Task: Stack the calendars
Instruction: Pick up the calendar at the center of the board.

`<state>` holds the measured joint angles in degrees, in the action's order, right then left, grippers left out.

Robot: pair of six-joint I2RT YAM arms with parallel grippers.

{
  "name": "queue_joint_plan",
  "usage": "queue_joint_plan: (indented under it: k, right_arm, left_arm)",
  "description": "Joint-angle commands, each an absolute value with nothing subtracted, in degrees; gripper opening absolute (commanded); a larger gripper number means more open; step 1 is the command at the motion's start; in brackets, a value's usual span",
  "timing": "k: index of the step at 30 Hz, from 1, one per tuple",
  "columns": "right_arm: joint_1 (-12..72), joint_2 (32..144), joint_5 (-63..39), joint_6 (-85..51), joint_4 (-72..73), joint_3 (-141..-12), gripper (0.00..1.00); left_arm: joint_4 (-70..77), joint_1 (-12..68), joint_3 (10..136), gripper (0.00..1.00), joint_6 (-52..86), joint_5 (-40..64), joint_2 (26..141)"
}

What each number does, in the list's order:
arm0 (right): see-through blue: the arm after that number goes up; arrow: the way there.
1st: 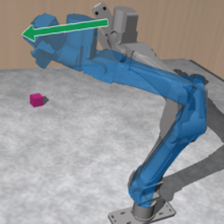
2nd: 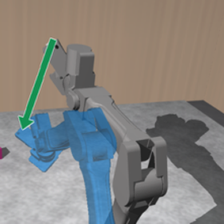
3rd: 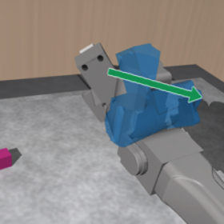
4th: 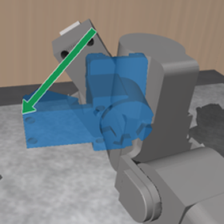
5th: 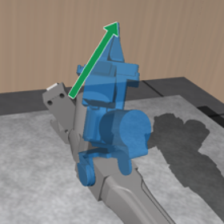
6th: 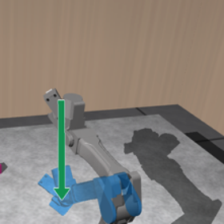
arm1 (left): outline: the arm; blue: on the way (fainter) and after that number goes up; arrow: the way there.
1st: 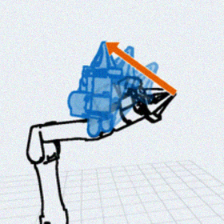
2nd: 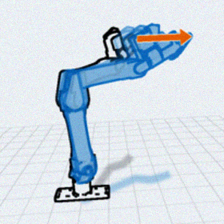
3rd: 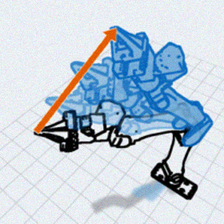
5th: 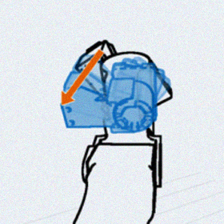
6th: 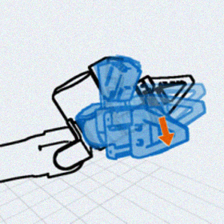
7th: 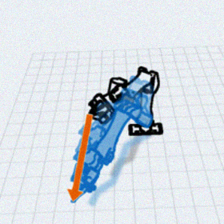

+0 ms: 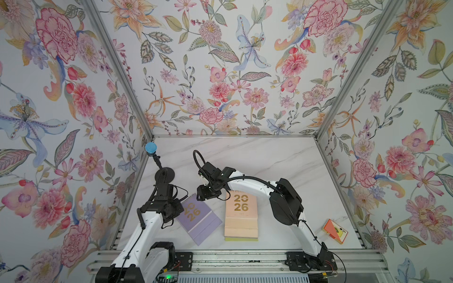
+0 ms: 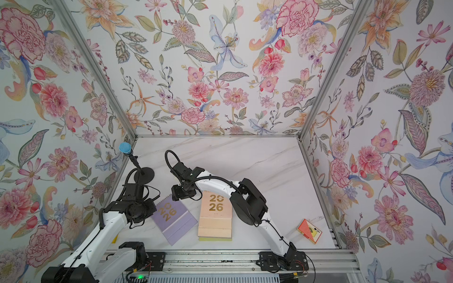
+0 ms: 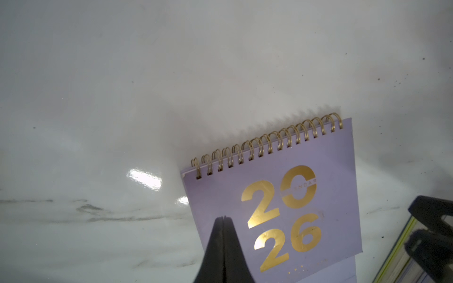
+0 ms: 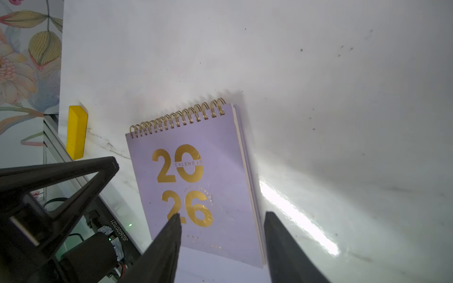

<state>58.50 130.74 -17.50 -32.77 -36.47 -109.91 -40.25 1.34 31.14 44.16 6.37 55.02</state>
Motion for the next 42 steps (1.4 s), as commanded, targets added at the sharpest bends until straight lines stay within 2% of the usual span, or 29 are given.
queue_joint_plan:
  k: [1,6,11,15,25,42]
  right_arm:
    - [58.68,131.92,-19.95,-31.80,-37.88,-111.64,0.57]
    - [58.54,132.58,-19.95,-31.75,-37.88,-111.03,0.62]
    - [58.34,133.15,-19.82,-31.83,-37.88,-111.20,0.65]
    - [58.29,133.63,-19.90,-31.70,-37.79,-111.09,0.66]
    - [58.07,134.50,-21.04,-30.41,-37.79,-110.00,0.70]
    - [57.75,137.26,-22.66,-31.28,-37.75,-108.88,0.73]
  left_arm:
    - [-39.77,-0.37,29.97,0.00,45.34,6.97,55.52]
    - [-39.62,-0.83,29.53,0.00,47.34,5.47,55.83]
    - [-37.13,-1.92,25.50,0.00,51.60,9.67,53.78]
    - [-42.62,-1.95,26.28,0.00,51.02,5.48,51.94]
    - [-44.12,-1.96,25.31,0.00,52.20,5.45,52.78]
    - [-34.01,-1.96,21.77,0.00,53.53,11.24,56.50]
